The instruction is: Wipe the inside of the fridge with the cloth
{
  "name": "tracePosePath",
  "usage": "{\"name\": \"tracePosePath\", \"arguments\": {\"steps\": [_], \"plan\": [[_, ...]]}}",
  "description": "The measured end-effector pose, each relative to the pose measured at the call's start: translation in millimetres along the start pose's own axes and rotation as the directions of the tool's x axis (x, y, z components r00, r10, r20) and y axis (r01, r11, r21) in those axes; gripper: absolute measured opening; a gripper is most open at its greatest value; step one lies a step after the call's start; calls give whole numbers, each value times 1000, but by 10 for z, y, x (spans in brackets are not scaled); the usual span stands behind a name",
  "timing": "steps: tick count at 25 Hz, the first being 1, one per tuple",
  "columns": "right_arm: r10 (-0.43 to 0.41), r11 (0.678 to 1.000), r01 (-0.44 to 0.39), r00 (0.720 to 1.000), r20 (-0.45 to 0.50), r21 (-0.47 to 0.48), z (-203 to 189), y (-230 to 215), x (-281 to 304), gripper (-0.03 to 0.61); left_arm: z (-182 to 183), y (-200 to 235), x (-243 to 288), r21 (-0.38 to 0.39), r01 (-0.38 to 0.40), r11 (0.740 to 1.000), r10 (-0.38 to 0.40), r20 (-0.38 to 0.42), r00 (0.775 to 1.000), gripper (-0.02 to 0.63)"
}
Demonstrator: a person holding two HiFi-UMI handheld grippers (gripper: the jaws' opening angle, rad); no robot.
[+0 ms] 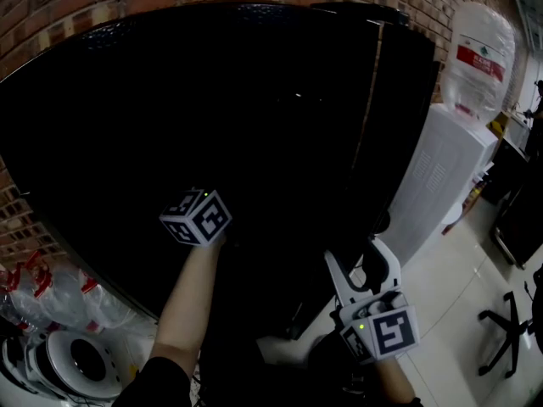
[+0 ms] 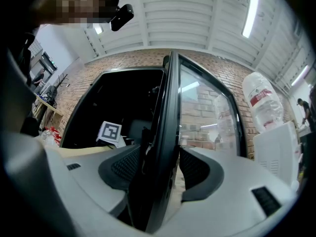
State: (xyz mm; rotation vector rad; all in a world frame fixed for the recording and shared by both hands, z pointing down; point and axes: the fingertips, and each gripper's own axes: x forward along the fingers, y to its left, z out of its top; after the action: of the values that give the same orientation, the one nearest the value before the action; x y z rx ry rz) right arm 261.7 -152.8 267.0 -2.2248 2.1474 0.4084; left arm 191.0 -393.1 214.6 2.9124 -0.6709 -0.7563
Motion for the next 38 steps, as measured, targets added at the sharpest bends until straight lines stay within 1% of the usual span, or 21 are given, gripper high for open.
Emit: {"name": "tracePosePath", "arguments": {"steps": [3, 5, 6, 7, 9, 10, 12, 13, 14, 15, 18, 19, 20, 22, 24, 27, 29, 31, 32, 34, 38], "plan": [[-4, 1000, 4, 1000, 4, 2, 23, -15, 4, 235, -42, -569, -366, -24, 147, 989, -147, -13, 989, 44], [-2, 1000, 2, 1000, 22, 18, 50, -30, 25, 235, -94, -886, -614, -59, 232, 971, -234, -33, 972, 44], [-2, 1000, 1, 1000, 27, 23, 52, -34, 28, 235, -132, -1016, -738, -88, 268, 959, -273, -46, 961, 44], [-1, 1000, 0, 1000, 29, 27, 47, -35, 26, 235, -184, -1119, -857, -134, 297, 945, -306, -55, 950, 43], [5, 999, -6, 999, 33, 34, 41, -35, 17, 235, -330, -1270, -1039, -245, 343, 907, -366, -57, 929, 44], [7, 999, -9, 999, 38, 39, 45, -39, 17, 235, -424, -1328, -1084, -282, 364, 888, -394, -58, 917, 44], [11, 998, -13, 999, 49, 56, 55, -47, 21, 235, -633, -1408, -1099, -311, 396, 864, -439, -79, 895, 44], [15, 997, -18, 998, 53, 69, 52, -41, 22, 235, -725, -1432, -1092, -316, 403, 859, -452, -95, 887, 44], [20, 996, -25, 998, 55, 80, 43, -29, 21, 235, -794, -1447, -1082, -313, 403, 860, -454, -110, 884, 43], [26, 996, -30, 998, 54, 84, 32, -16, 20, 235, -838, -1448, -1064, -298, 394, 869, -444, -122, 888, 44], [30, 998, -33, 999, 43, 56, 13, 4, 20, 235, -876, -1353, -943, -200, 323, 925, -357, -164, 920, 43], [32, 998, -34, 999, 42, 51, 14, 7, 19, 235, -872, -1317, -906, -169, 308, 936, -336, -176, 925, 44], [35, 998, -37, 998, 42, 53, 16, 8, 19, 235, -866, -1293, -879, -147, 304, 941, -328, -185, 926, 44], [42, 997, -44, 998, 42, 59, 19, 6, 20, 235, -858, -1249, -839, -130, 306, 943, -326, -192, 926, 44], [47, 998, -49, 998, 36, 48, 8, 0, 16, 235, -852, -1155, -786, -129, 278, 952, -299, -188, 936, 44], [47, 998, -48, 999, 28, 39, -18, -12, 4, 235, -853, -919, -689, -97, 186, 978, -202, -198, 959, 44], [52, 998, -53, 998, 33, 39, -11, -4, 6, 235, -889, -770, -629, -43, 135, 990, -142, -224, 964, 44], [54, 998, -55, 998, 33, 39, -15, -6, 6, 235, -931, -668, -570, 10, 117, 993, -111, -243, 964, 44], [54, 998, -55, 998, 32, 39, -20, -7, 5, 235, -944, -619, -540, 24, 111, 994, -102, -247, 964, 44], [57, 998, -58, 998, 34, 37, -22, -9, 1, 235, -960, -519, -481, 32, 95, 995, -84, -249, 965, 44], [60, 997, -62, 997, 51, 44, -5, -24, -5, 235, -998, -381, -368, 29, 88, 996, -78, -248, 965, 43]]}}
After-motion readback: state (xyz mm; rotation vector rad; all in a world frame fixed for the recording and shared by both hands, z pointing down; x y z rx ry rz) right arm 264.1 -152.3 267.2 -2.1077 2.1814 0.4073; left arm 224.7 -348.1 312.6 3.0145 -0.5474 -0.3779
